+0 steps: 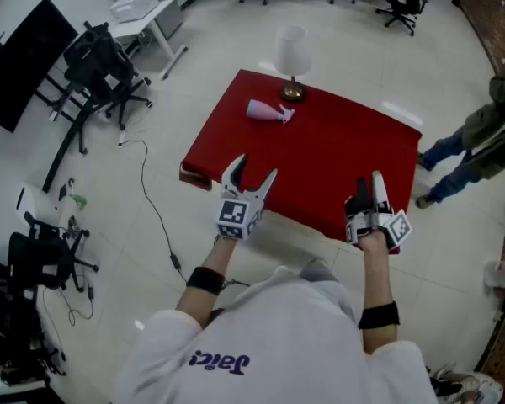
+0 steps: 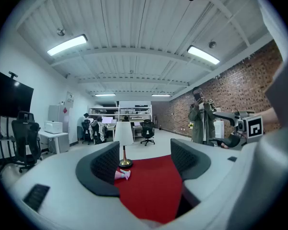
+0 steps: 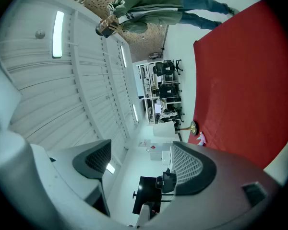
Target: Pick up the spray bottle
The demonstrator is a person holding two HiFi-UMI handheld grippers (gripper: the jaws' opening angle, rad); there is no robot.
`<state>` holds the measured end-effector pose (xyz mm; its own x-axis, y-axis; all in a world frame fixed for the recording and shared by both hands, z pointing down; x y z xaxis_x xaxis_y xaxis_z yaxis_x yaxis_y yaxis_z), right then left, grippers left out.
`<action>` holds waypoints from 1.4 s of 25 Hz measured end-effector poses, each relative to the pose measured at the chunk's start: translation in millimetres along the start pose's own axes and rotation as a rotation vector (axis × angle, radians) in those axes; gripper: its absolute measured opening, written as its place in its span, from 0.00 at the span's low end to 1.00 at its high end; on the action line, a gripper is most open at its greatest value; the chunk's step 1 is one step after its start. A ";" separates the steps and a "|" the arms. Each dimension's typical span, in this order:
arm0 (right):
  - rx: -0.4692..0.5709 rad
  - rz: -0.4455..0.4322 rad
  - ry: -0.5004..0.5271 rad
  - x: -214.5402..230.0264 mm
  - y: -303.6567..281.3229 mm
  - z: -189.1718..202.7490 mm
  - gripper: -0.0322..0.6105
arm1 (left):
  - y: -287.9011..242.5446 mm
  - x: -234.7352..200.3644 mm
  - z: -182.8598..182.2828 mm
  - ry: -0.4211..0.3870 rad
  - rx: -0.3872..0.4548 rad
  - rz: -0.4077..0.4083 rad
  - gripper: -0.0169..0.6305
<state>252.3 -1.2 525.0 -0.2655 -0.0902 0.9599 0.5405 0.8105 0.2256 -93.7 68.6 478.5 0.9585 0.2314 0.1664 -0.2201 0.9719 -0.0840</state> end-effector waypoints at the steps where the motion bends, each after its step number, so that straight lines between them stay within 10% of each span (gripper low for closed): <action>1: 0.003 -0.009 0.001 0.2 -3.1 -0.8 0.69 | -2.7 -2.3 1.3 -0.001 -0.001 0.002 0.55; 35: -0.006 0.000 -0.014 38.8 -132.6 -51.3 0.69 | -143.2 -70.2 19.8 -0.031 -0.072 0.105 0.55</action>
<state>211.2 -141.9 540.9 -0.2767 -0.0818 0.9575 0.5456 0.8068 0.2266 -133.1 -86.0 498.2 0.9246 0.3344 0.1826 -0.3046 0.9366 -0.1730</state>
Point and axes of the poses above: the fingertips, and each gripper's own axes: y backward along the fingers, x to its right, z out of its underside, the point moved 8 cm from there along y, backward along the fingers, and after that the axes turned 9 degrees about -y, right-handed, at the moved point
